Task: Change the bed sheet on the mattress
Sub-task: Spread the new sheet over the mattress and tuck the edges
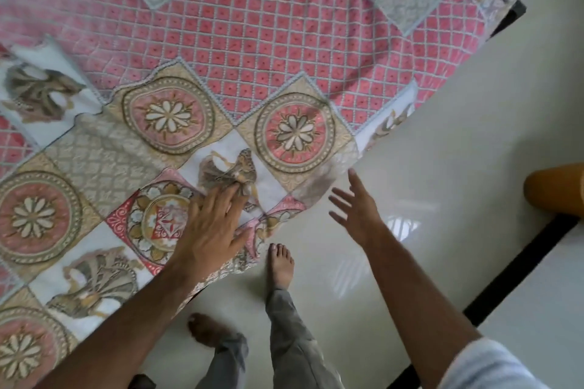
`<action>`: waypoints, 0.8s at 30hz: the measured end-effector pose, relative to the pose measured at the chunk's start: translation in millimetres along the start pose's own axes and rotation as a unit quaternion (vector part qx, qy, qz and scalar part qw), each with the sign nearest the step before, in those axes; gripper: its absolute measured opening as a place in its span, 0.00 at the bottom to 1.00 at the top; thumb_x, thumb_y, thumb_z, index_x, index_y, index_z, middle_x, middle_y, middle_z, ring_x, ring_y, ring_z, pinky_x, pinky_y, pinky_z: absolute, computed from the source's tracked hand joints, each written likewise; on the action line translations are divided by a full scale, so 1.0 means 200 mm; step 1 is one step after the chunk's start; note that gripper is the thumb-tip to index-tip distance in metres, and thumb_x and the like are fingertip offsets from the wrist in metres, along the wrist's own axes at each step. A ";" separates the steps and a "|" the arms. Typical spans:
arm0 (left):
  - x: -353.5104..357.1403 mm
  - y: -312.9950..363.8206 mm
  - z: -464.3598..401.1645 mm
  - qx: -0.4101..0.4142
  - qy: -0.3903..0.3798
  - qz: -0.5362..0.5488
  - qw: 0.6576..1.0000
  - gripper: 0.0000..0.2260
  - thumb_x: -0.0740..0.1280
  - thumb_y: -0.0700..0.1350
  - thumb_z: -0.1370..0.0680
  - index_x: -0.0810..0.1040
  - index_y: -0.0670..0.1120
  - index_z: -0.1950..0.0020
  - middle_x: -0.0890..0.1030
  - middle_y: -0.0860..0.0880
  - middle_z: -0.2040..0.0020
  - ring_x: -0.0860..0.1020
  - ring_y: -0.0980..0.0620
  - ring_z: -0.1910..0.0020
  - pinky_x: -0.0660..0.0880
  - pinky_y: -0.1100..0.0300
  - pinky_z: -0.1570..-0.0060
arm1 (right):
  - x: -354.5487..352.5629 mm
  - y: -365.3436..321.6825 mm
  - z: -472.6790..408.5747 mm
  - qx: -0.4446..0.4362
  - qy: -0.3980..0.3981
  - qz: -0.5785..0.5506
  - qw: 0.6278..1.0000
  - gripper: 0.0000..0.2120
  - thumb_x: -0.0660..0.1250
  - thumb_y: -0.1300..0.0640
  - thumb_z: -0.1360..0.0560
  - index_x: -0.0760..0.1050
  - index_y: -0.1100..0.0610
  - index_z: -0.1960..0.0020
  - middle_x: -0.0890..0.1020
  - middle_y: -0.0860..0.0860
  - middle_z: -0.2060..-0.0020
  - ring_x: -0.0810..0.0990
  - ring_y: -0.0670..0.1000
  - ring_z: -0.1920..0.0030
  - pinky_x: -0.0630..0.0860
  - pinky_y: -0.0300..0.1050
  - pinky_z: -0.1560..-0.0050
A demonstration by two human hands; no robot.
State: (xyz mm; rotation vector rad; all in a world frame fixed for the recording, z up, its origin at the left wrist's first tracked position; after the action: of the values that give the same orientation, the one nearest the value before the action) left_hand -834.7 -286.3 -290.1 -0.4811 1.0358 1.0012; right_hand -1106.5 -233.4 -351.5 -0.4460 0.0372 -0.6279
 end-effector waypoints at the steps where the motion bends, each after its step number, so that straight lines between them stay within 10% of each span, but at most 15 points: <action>1: -0.01 0.03 -0.02 0.013 -0.004 -0.001 1.000 0.30 0.53 0.65 0.21 0.69 0.47 0.27 0.69 0.43 0.26 0.69 0.39 0.29 0.70 0.37 0.38 | 0.04 -0.09 -0.04 0.006 -0.012 0.000 1.000 0.18 0.68 0.38 0.24 0.73 0.49 0.42 0.82 0.51 0.44 0.81 0.52 0.42 0.73 0.56 0.37; 8: -0.03 0.17 -0.07 0.048 -0.038 0.020 0.998 0.30 0.51 0.66 0.24 0.70 0.50 0.29 0.64 0.42 0.22 0.63 0.37 0.23 0.68 0.36 0.33 | 0.12 -0.25 -0.14 -0.101 0.027 0.217 0.970 0.10 0.68 0.52 0.21 0.73 0.55 0.58 0.80 0.51 0.66 0.79 0.49 0.68 0.71 0.41 0.64; 17: 0.08 0.08 0.17 0.096 0.005 0.009 0.995 0.34 0.70 0.56 0.25 0.62 0.49 0.22 0.62 0.45 0.20 0.64 0.40 0.22 0.67 0.36 0.30 | -0.19 -0.37 -0.04 -0.201 0.291 0.091 0.931 0.07 0.60 0.58 0.23 0.73 0.58 0.57 0.77 0.57 0.62 0.76 0.55 0.67 0.73 0.45 0.70; 24: 0.34 -0.17 0.62 -0.027 -0.013 0.027 0.999 0.42 0.72 0.53 0.27 0.57 0.49 0.18 0.57 0.46 0.18 0.62 0.39 0.22 0.67 0.34 0.30 | 0.82 0.06 0.37 -0.409 -0.114 0.556 0.714 0.02 0.67 0.58 0.21 0.75 0.55 0.51 0.79 0.52 0.58 0.78 0.53 0.59 0.75 0.49 0.58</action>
State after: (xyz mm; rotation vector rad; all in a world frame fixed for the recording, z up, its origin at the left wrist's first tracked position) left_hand -736.4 -179.9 -295.3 -0.4859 1.0043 1.0829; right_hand -954.8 -290.8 -273.9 -1.2252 0.3364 0.7197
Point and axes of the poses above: each hand's wrist, its own z-axis away from the middle knuckle, its own x-axis out of the palm, y = z × x, the point moved 9 cm from there along -z, towards the middle knuckle
